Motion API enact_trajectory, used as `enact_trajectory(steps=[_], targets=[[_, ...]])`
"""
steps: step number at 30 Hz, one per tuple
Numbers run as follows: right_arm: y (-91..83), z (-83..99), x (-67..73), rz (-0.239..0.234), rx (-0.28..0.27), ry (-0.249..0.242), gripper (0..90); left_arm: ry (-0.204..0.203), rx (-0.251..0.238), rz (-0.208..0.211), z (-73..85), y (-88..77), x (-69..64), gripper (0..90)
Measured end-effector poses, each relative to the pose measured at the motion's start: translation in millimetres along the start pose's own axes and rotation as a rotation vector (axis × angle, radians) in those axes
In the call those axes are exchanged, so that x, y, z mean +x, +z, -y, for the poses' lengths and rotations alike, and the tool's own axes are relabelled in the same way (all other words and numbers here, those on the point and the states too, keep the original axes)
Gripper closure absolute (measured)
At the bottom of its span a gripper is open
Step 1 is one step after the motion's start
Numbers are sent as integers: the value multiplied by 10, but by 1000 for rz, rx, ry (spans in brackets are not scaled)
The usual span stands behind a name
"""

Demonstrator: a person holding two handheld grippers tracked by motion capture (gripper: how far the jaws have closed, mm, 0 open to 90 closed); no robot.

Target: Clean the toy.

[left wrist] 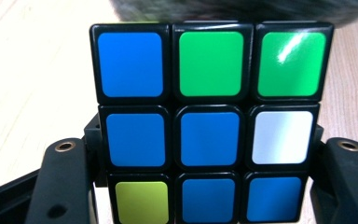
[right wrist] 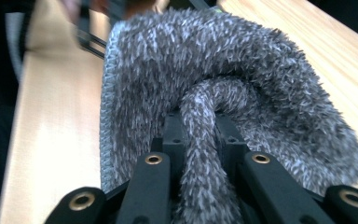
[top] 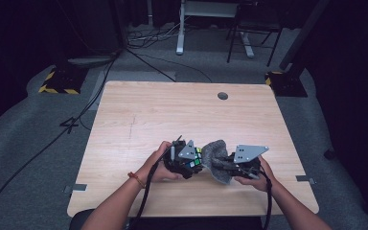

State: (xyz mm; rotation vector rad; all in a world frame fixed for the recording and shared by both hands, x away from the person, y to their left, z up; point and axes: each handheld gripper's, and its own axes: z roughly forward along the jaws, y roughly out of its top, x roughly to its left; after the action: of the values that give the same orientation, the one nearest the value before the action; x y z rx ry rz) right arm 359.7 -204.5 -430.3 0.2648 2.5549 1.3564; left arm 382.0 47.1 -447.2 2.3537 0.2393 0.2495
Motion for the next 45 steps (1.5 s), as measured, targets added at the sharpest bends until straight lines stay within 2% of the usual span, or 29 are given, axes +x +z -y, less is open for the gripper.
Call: enact_trajectory(steps=[4, 5, 9, 11, 15, 20, 24, 27, 34, 37, 41, 45], targets=[[9, -80, 72, -11, -46, -26, 784, 16, 27, 26, -13, 104, -39, 335], [11, -105, 87, -10, -54, -30, 784, 34, 39, 35, -22, 132, -60, 335], [31, -193, 98, 50, -49, -47, 785, 47, 32, 58, -57, 171, -127, 335], [39, -188, 54, 81, -38, -34, 786, 44, 25, 63, -58, 144, -120, 335], [58, -71, -74, 108, 10, 16, 786, 45, 8, 45, -65, 65, -102, 335], [35, 59, -126, 98, 52, 46, 786, 32, -30, 18, -60, -57, -52, 335], [42, 83, -106, 73, 67, 37, 786, 14, -46, -7, -51, -127, -18, 335], [42, 56, -69, 49, 49, 23, 786, 17, -45, -15, -42, -142, -8, 334], [-23, -38, 0, 70, -14, -8, 785, 6, -24, -6, -42, -81, -24, 334], [-54, -97, 30, 62, -50, -26, 785, 30, -1, 5, -67, -8, -70, 334], [-29, -168, 98, 56, -58, -53, 784, 41, 24, 25, -90, 88, -126, 333], [-9, -198, 104, 60, -65, -52, 784, 43, 31, 35, -94, 124, -149, 333]])
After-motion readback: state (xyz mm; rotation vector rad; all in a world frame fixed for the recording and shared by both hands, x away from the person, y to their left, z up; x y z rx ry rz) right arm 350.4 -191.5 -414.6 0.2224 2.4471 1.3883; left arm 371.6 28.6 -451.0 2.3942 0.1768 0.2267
